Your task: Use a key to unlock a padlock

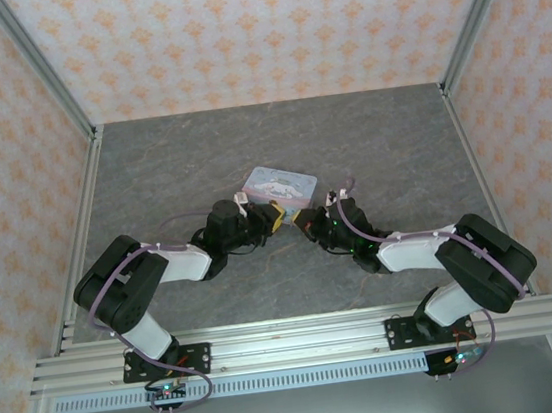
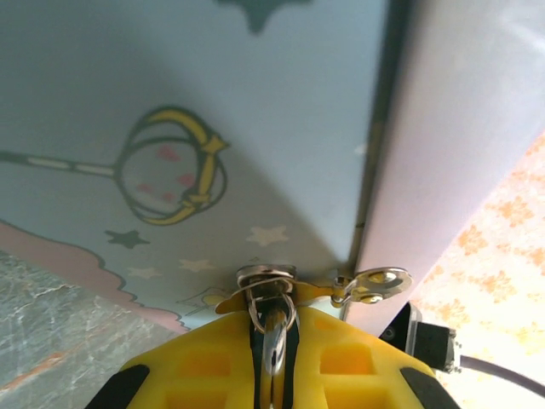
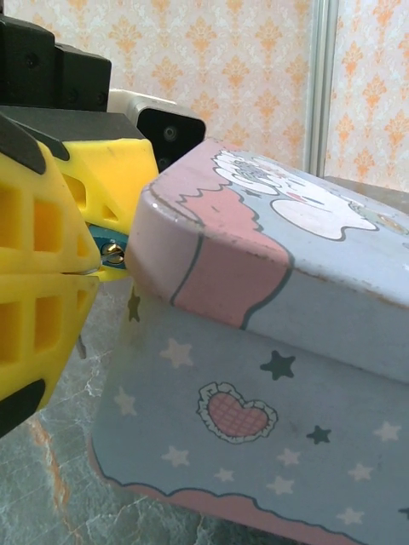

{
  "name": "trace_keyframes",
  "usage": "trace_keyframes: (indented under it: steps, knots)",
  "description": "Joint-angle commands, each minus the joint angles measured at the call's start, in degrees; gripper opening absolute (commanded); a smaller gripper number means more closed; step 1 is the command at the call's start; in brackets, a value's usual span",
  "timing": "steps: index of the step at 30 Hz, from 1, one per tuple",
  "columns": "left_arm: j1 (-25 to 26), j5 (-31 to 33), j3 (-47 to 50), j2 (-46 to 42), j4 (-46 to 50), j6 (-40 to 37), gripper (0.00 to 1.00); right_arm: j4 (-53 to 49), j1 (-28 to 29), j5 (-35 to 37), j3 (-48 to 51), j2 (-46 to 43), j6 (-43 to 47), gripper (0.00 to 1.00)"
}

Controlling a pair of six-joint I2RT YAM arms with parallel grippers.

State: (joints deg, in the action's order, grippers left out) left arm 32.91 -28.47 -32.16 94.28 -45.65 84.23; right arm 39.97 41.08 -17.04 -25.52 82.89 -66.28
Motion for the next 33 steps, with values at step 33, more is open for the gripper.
trace_keyframes:
  steps: [33]
  knots:
    - [2.0, -2.0, -2.1, -5.2, -4.4, 2.4, 0.00, 20.6, -1.9, -2.1, -1.3, 11.7, -13.7, 0.00]
